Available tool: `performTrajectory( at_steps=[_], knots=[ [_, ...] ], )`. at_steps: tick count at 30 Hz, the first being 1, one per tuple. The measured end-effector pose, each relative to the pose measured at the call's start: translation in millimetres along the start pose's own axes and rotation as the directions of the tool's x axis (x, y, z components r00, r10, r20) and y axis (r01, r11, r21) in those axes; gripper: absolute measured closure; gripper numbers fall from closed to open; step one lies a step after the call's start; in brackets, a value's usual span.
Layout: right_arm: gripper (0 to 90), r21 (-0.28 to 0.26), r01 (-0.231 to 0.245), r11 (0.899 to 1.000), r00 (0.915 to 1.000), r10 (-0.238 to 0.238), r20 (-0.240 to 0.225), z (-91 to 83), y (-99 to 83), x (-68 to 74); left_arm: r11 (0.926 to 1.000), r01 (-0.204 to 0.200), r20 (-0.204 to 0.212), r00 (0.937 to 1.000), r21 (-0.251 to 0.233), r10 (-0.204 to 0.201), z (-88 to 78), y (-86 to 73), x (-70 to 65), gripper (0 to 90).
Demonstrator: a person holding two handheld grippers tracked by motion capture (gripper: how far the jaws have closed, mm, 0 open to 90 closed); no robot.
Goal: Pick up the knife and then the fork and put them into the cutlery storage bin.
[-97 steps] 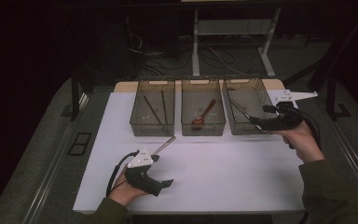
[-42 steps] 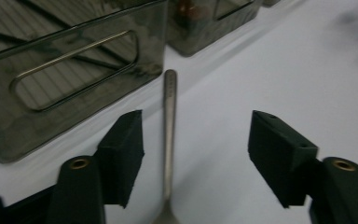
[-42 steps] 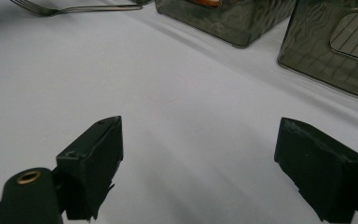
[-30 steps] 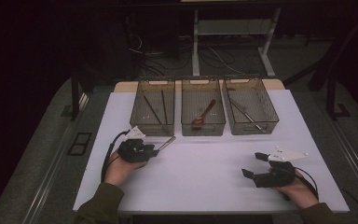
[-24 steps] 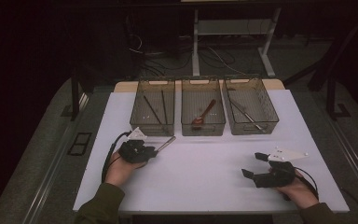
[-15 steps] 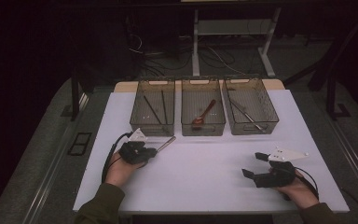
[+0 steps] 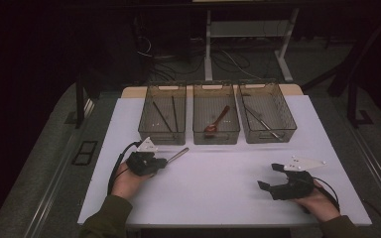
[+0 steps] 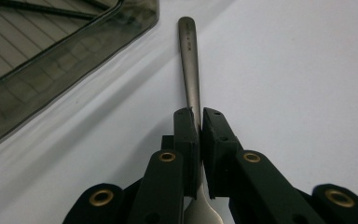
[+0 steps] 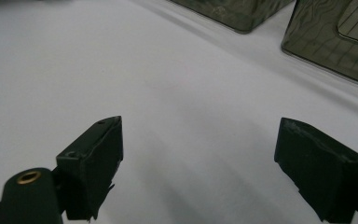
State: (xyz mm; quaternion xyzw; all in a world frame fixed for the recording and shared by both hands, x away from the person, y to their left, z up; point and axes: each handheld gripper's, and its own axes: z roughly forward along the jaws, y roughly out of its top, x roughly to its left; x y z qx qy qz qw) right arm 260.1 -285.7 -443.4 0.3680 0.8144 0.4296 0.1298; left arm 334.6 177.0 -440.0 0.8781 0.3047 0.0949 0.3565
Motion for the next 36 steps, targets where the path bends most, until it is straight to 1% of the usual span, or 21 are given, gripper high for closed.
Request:
performTrajectory(
  at_steps=[3, 4, 6, 7, 8, 10, 11, 12, 13, 14, 16, 20, 21, 22, 24, 26, 28, 30, 32, 35, 36],
  knots=[
    [14.5, 0.006, 0.000, 1.000, 0.9999, 0.000, -0.016, -2.1, 2.2, -0.6, 0.9999, -0.003, 0.009, 1.0000, -0.010, 0.003, -3.1, 0.8, -1.4, 83.9],
    [12.8, 0.010, 0.006, 1.000, 0.9999, -0.006, -0.016, -2.9, 3.0, -0.3, 0.9999, -0.010, 0.015, 0.9998, -0.013, 0.010, -4.6, 1.3, -1.9, 83.9],
    [12.8, 0.024, 0.022, 0.999, 0.9994, -0.021, -0.029, -3.8, 4.5, 0.8, 0.9997, -0.013, 0.026, 0.9996, -0.023, 0.013, -6.6, 2.3, -3.8, 83.9],
    [12.8, 0.028, 0.030, 0.999, 0.9987, -0.029, -0.041, -4.6, 5.2, 1.4, 0.9992, -0.018, 0.033, 0.9993, -0.036, 0.019, -7.6, 3.3, -5.8, 83.9],
    [13.3, 0.039, 0.034, 0.999, 0.9966, -0.031, -0.076, -5.1, 6.7, 1.4, 0.9989, -0.029, 0.036, 0.9989, -0.037, 0.031, -8.7, 4.1, -6.3, 83.9],
    [13.5, 0.065, 0.026, 0.998, 0.9923, -0.018, -0.123, -4.4, 9.1, 0.2, 0.9984, -0.033, 0.050, 0.9981, -0.047, 0.035, -10.5, 5.8, -9.7, 83.9],
    [13.6, 0.073, 0.023, 0.997, 0.9912, -0.013, -0.131, -4.1, 9.8, 0.3, 0.9977, -0.042, 0.055, 0.9974, -0.053, 0.045, -11.4, 6.9, -11.6, 83.9],
    [13.6, 0.078, 0.031, 0.996, 0.9901, -0.020, -0.139, -3.9, 10.2, 0.8, 0.9974, -0.050, 0.060, 0.9968, -0.053, 0.053, -12.4, 7.8, -13.0, 83.9],
    [13.7, 0.081, 0.040, 0.996, 0.9894, -0.028, -0.143, -3.6, 10.5, 1.2, 0.9971, -0.044, 0.066, 0.9967, -0.062, 0.048, -12.5, 8.2, -14.7, 84.0],
    [13.7, 0.085, 0.046, 0.995, 0.9893, -0.034, -0.142, -3.4, 10.8, 1.7, 0.9962, -0.056, 0.075, 0.9954, -0.068, 0.061, -13.1, 8.9, -15.9, 84.0],
    [13.7, 0.091, 0.066, 0.994, 0.9883, -0.052, -0.143, -3.0, 11.7, 2.7, 0.9953, -0.067, 0.085, 0.9937, -0.071, 0.073, -14.2, 10.7, -19.4, 83.9],
    [14.0, 0.103, 0.098, 0.990, 0.9877, -0.084, -0.132, -2.2, 14.6, 5.1, 0.9921, -0.096, 0.112, 0.9881, -0.081, 0.105, -15.3, 15.6, -27.4, 84.0],
    [14.4, 0.102, 0.107, 0.989, 0.9873, -0.093, -0.129, -2.1, 15.5, 5.4, 0.9906, -0.103, 0.123, 0.9859, -0.089, 0.114, -15.1, 17.1, -30.5, 83.9],
    [14.4, 0.104, 0.113, 0.988, 0.9866, -0.100, -0.129, -2.0, 16.7, 5.8, 0.9885, -0.118, 0.138, 0.9819, -0.095, 0.130, -15.0, 19.3, -34.0, 83.9],
    [15.1, 0.109, 0.124, 0.986, 0.9856, -0.109, -0.129, -1.6, 19.3, 6.0, 0.9860, -0.136, 0.152, 0.9769, -0.097, 0.150, -14.1, 23.0, -40.3, 83.9],
    [17.4, 0.106, 0.139, 0.985, 0.9829, -0.124, -0.137, -1.3, 22.0, 6.0, 0.9814, -0.163, 0.171, 0.9691, -0.102, 0.178, -12.3, 27.9, -48.3, 83.9],
    [18.9, 0.110, 0.154, 0.982, 0.9809, -0.138, -0.137, -0.1, 25.3, 6.9, 0.9780, -0.179, 0.191, 0.9617, -0.107, 0.197, -10.2, 31.8, -55.2, 83.9],
    [21.3, 0.107, 0.170, 0.980, 0.9766, -0.152, -0.152, 0.4, 28.3, 8.0, 0.9752, -0.194, 0.208, 0.9548, -0.106, 0.213, -8.4, 35.0, -60.7, 84.0],
    [22.8, 0.107, 0.180, 0.978, 0.9732, -0.161, -0.165, 1.2, 31.4, 8.9, 0.9714, -0.211, 0.228, 0.9459, -0.109, 0.231, -6.1, 38.6, -66.9, 83.9],
    [23.9, 0.106, 0.212, 0.972, 0.9614, -0.188, -0.201, 4.1, 37.6, 11.4, 0.9658, -0.233, 0.257, 0.9320, -0.114, 0.255, -1.8, 43.9, -76.8, 83.9],
    [23.9, 0.103, 0.220, 0.970, 0.9584, -0.195, -0.208, 5.3, 39.1, 12.2, 0.9633, -0.244, 0.271, 0.9251, -0.112, 0.266, 0.5, 46.3, -80.8, 84.0]
  ],
)
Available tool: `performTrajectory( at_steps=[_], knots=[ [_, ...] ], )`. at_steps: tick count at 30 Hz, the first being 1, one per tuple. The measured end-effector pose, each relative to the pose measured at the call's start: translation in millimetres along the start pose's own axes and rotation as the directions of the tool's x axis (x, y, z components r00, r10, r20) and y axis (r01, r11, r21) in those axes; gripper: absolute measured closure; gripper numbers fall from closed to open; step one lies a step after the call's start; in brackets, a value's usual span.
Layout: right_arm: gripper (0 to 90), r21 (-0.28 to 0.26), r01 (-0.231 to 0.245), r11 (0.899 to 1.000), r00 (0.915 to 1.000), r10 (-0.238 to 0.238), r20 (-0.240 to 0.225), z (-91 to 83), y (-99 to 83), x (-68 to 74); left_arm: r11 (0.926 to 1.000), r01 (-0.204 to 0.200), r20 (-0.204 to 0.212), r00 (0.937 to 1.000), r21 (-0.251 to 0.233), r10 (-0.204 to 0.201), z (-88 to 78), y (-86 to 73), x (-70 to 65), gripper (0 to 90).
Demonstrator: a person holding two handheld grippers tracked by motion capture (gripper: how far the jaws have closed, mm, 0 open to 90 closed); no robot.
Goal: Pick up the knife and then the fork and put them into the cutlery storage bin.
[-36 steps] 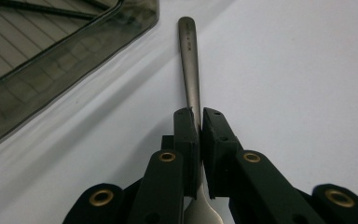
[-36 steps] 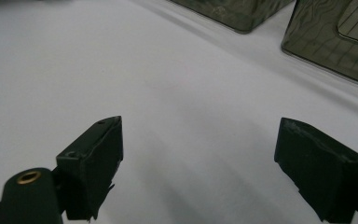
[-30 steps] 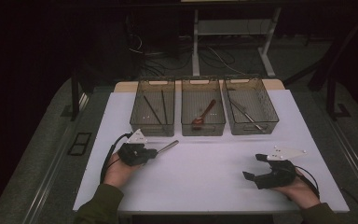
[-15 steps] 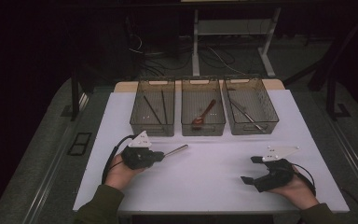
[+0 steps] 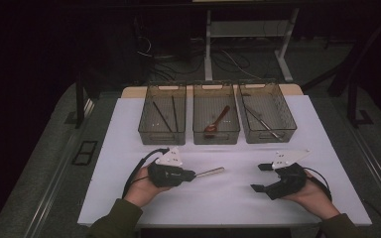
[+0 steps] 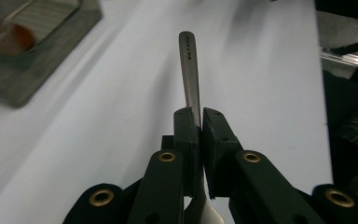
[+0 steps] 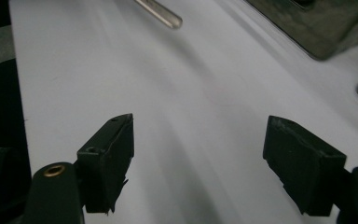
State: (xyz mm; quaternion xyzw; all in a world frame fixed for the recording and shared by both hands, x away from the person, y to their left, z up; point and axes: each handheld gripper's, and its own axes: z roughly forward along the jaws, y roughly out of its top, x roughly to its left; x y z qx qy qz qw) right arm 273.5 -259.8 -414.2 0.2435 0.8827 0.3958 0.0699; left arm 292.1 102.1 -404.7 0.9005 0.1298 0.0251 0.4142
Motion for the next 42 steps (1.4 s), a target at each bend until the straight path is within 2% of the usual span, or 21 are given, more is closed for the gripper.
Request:
performTrajectory(
  at_steps=[8, 12, 14, 16, 20, 21, 22, 23, 24, 26, 27, 32, 33, 37, 39, 42],
  knots=[
    [24.7, 0.020, 0.085, 0.996, 0.9952, -0.084, -0.050, 8.4, 22.6, 9.1, 0.9975, -0.066, 0.071, 0.9954, 0.025, 0.064, 18.0, 16.7, -12.2, 83.9],
    [26.0, 0.037, 0.136, 0.990, 0.9887, -0.133, -0.069, 18.4, 32.3, 13.5, 0.9957, -0.088, 0.097, 0.9917, 0.030, 0.085, 25.6, 24.1, -15.7, 84.0],
    [27.5, 0.049, 0.168, 0.985, 0.9827, -0.164, -0.087, 24.3, 37.6, 16.1, 0.9944, -0.100, 0.112, 0.9891, 0.033, 0.096, 29.0, 27.7, -17.3, 83.9],
    [30.0, 0.052, 0.181, 0.982, 0.9791, -0.174, -0.105, 28.7, 41.3, 18.8, 0.9923, -0.120, 0.125, 0.9855, 0.031, 0.115, 32.6, 31.3, -18.6, 83.9],
    [35.1, 0.066, 0.230, 0.971, 0.9655, -0.219, -0.142, 38.4, 48.3, 23.4, 0.9880, -0.148, 0.144, 0.9796, 0.045, 0.140, 37.7, 38.0, -20.8, 83.9],
    [36.6, 0.071, 0.244, 0.967, 0.9606, -0.231, -0.154, 40.7, 50.0, 24.2, 0.9884, -0.146, 0.148, 0.9793, 0.042, 0.138, 38.4, 39.1, -21.3, 83.9],
    [38.5, 0.072, 0.260, 0.963, 0.9557, -0.247, -0.161, 42.2, 51.1, 24.1, 0.9861, -0.160, 0.152, 0.9766, 0.043, 0.152, 39.1, 41.3, -20.6, 83.9],
    [40.2, 0.075, 0.258, 0.963, 0.9539, -0.242, -0.177, 44.1, 53.0, 25.6, 0.9861, -0.160, 0.155, 0.9763, 0.045, 0.151, 39.5, 43.0, -20.8, 83.9],
    [41.4, 0.075, 0.280, 0.957, 0.9469, -0.263, -0.185, 45.8, 54.6, 24.8, 0.9854, -0.164, 0.154, 0.9758, 0.047, 0.155, 39.8, 44.3, -20.5, 83.9],
    [44.5, 0.078, 0.296, 0.952, 0.9399, -0.275, -0.202, 48.4, 57.4, 25.2, 0.9849, -0.169, 0.155, 0.9748, 0.040, 0.161, 41.0, 47.8, -19.6, 83.9],
    [46.7, 0.074, 0.315, 0.946, 0.9324, -0.294, -0.210, 50.8, 59.1, 24.6, 0.9848, -0.169, 0.158, 0.9743, 0.043, 0.160, 41.3, 48.4, -19.8, 83.9],
    [56.0, 0.080, 0.328, 0.941, 0.9232, -0.302, -0.238, 54.8, 61.5, 27.8, 0.9846, -0.167, 0.156, 0.9752, 0.053, 0.157, 42.7, 48.4, -20.2, 83.9],
    [57.7, 0.087, 0.328, 0.941, 0.9230, -0.300, -0.241, 55.3, 61.3, 29.1, 0.9817, -0.183, 0.155, 0.9726, 0.051, 0.174, 43.2, 48.9, -19.1, 83.9],
    [64.0, 0.108, 0.344, 0.933, 0.9164, -0.309, -0.255, 59.5, 60.2, 32.9, 0.9822, -0.178, 0.164, 0.9723, 0.059, 0.167, 44.4, 48.4, -21.0, 83.9],
    [66.3, 0.105, 0.356, 0.928, 0.9108, -0.320, -0.261, 61.6, 60.1, 34.4, 0.9786, -0.196, 0.161, 0.9696, 0.062, 0.184, 45.2, 48.8, -20.7, 83.9],
    [69.9, 0.112, 0.361, 0.926, 0.9085, -0.322, -0.266, 63.1, 59.8, 35.7, 0.9789, -0.195, 0.170, 0.9685, 0.061, 0.182, 46.1, 48.5, -21.6, 83.9]
  ],
)
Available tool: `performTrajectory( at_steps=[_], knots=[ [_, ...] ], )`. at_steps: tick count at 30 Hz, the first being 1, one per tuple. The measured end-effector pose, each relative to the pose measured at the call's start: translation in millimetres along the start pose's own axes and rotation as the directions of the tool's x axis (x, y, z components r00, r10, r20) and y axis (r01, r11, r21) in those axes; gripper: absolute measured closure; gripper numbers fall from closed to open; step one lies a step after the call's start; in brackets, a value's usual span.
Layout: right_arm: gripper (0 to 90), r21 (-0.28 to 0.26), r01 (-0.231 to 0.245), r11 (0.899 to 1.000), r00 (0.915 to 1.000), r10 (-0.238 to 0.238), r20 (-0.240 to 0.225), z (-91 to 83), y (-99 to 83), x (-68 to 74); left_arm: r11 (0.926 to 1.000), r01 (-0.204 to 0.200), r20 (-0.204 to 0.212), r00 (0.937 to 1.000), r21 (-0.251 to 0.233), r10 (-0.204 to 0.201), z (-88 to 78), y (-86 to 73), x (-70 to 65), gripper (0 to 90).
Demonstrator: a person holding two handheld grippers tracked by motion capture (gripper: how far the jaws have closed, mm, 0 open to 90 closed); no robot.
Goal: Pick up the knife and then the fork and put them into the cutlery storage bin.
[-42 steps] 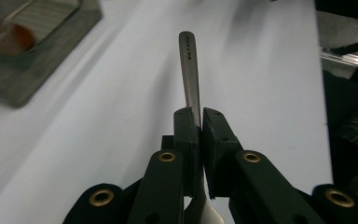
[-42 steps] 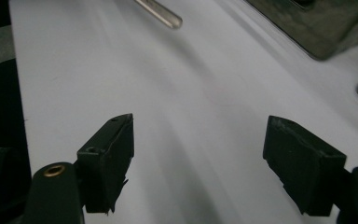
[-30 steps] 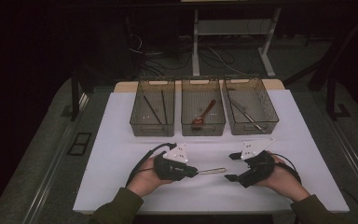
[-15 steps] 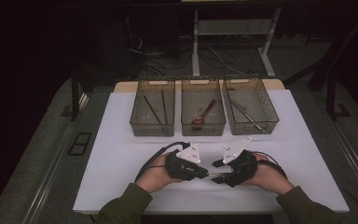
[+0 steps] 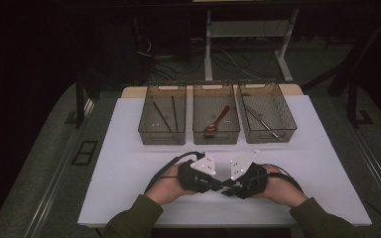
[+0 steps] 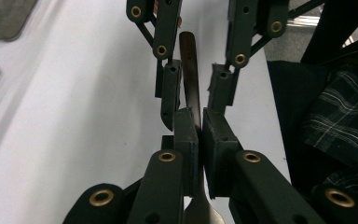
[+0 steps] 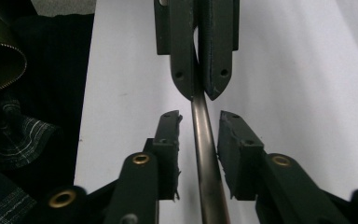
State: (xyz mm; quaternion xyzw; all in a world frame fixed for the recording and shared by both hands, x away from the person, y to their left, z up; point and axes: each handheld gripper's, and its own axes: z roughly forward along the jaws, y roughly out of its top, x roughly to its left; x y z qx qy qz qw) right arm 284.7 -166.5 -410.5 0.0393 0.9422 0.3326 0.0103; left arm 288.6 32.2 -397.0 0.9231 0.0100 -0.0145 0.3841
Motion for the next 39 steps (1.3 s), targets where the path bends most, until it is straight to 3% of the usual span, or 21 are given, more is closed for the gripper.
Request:
performTrajectory(
  at_steps=[7, 21, 24, 28, 34, 37, 39],
  knots=[
    [77.8, 0.017, 0.008, 1.000, 0.9999, -0.008, -0.012, 2.8, 0.8, 1.7, 0.9998, -0.011, 0.012, 0.9999, 0.016, 0.011, 3.4, 0.2, -1.2, 83.9],
    [81.2, 0.029, 0.030, 0.999, 0.9985, -0.029, -0.047, 4.5, 0.8, 4.1, 0.9997, -0.022, 0.044, 0.9988, -0.007, 0.022, 4.3, -2.1, -1.3, 82.5],
    [81.3, 0.035, 0.022, 0.999, 0.9989, -0.020, -0.041, 4.5, -0.9, 3.9, 0.9996, 0.009, 0.012, 0.9999, -0.028, -0.009, 2.1, -5.1, 2.1, 65.1],
    [81.3, 0.055, 0.006, 0.998, 0.9999, -0.006, -0.015, 4.4, -3.2, 3.2, 0.9958, 0.051, -0.021, 0.9984, -0.075, -0.053, -5.3, -12.2, 5.9, 56.2],
    [81.3, 0.041, -0.002, 0.999, 0.9998, 0.002, 0.021, -1.0, -9.9, -4.5, 0.9810, 0.135, -0.072, 0.9866, -0.140, -0.146, -22.2, -27.4, 7.4, 44.8],
    [81.3, 0.028, -0.023, 0.999, 0.9990, 0.022, 0.039, -7.7, -13.6, -7.9, 0.9688, 0.172, -0.114, 0.9744, -0.178, -0.194, -33.9, -39.3, 7.1, 39.2],
    [81.3, 0.022, -0.033, 0.999, 0.9980, 0.032, 0.054, -11.7, -15.9, -10.2, 0.9584, 0.201, -0.143, 0.9620, -0.202, -0.232, -42.1, -48.3, 5.9, 34.9]
  ],
)
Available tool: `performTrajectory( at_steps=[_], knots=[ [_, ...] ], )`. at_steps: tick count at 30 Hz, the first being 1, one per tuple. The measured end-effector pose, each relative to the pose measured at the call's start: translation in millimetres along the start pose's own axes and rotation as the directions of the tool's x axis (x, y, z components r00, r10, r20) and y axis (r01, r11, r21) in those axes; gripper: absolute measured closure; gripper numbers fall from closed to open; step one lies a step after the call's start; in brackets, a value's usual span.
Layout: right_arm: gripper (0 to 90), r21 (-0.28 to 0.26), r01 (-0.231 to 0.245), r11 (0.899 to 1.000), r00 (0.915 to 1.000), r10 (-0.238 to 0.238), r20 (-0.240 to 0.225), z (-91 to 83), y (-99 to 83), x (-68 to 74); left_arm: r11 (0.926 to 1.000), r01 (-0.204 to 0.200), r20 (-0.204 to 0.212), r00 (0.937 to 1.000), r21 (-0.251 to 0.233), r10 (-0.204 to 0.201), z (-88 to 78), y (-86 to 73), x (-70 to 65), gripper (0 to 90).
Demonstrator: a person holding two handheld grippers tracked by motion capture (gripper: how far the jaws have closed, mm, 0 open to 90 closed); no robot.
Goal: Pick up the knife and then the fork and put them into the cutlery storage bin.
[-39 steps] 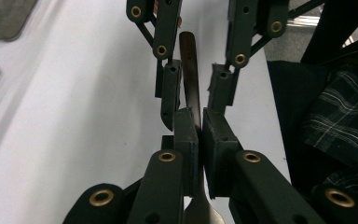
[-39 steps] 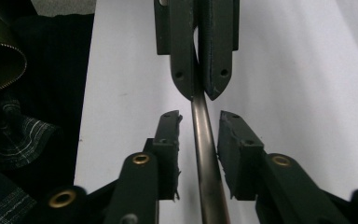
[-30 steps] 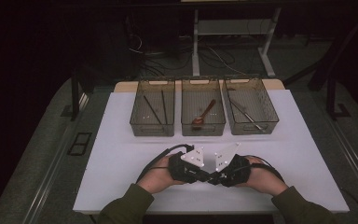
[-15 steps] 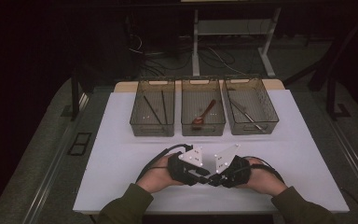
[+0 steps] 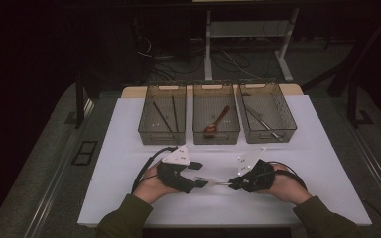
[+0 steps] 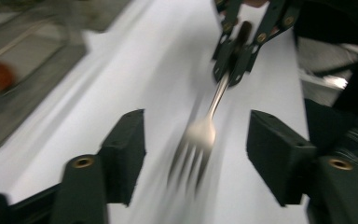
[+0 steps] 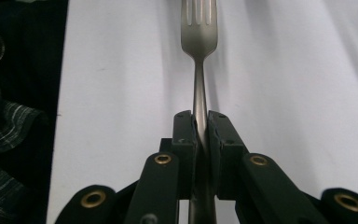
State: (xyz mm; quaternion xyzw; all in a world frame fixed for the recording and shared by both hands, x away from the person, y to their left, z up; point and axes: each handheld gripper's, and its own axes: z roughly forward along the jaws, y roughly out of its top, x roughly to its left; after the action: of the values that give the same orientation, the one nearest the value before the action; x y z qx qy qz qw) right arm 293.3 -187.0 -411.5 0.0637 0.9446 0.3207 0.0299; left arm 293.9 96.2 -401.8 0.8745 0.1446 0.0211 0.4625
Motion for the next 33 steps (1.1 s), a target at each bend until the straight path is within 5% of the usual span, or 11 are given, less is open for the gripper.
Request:
performTrajectory(
  at_steps=[3, 8, 17, 27, 33],
  knots=[
    [81.2, -0.006, -0.022, 1.000, 0.9996, 0.022, 0.016, -6.1, -4.0, -3.8, 0.9994, 0.030, -0.070, 0.9970, -0.018, -0.032, -15.1, -11.9, 2.9, 29.9],
    [81.2, -0.018, -0.048, 0.999, 0.9979, 0.048, 0.042, -15.7, -10.4, -12.0, 0.9930, 0.104, -0.122, 0.9864, -0.057, -0.110, -28.4, -31.0, 1.1, 25.1],
    [81.2, -0.046, -0.124, 0.991, 0.9871, 0.128, 0.096, -37.6, -19.3, -27.5, 0.9880, 0.141, -0.195, 0.9691, -0.063, -0.151, -36.2, -57.7, -7.0, 13.5],
    [81.2, -0.105, -0.207, 0.973, 0.9607, 0.223, 0.166, -64.7, -23.8, -53.8, 0.9791, 0.187, -0.216, 0.9557, -0.081, -0.200, -37.5, -66.5, -2.4, 9.2],
    [81.2, -0.139, -0.252, 0.958, 0.9388, 0.277, 0.205, -81.2, -27.3, -71.4, 0.9805, 0.181, -0.226, 0.9547, -0.077, -0.194, -34.8, -67.4, -1.2, 5.2]
  ],
)
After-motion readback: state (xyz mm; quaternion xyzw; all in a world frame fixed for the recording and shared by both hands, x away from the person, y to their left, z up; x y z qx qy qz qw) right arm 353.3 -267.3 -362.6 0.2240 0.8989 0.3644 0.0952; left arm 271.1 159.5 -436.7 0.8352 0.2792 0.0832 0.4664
